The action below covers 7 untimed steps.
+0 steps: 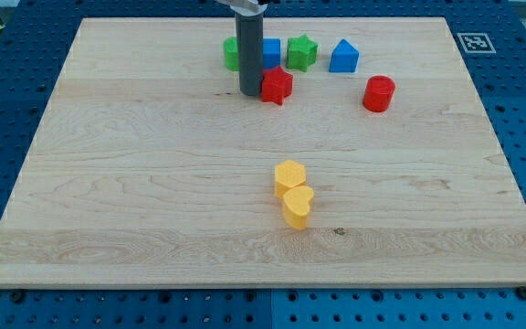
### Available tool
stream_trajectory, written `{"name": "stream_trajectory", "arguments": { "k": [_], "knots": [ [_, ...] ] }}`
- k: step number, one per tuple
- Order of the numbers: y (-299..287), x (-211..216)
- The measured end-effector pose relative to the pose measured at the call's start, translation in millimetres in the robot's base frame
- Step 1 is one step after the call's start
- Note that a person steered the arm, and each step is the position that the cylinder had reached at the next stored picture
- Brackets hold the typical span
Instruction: Slide the red star along with the red circle to the center right
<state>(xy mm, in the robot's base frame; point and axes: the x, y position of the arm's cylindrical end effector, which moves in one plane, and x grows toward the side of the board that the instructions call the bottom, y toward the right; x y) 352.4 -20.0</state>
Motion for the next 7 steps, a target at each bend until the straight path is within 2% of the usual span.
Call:
{"name": "stream_trajectory", "arguments": {
  "k": [1,2,4,5,7],
  "knots": [
    [12,-7],
    [50,-9],
    [169,-9],
    [181,-10],
    [177,-46]
  ]
}}
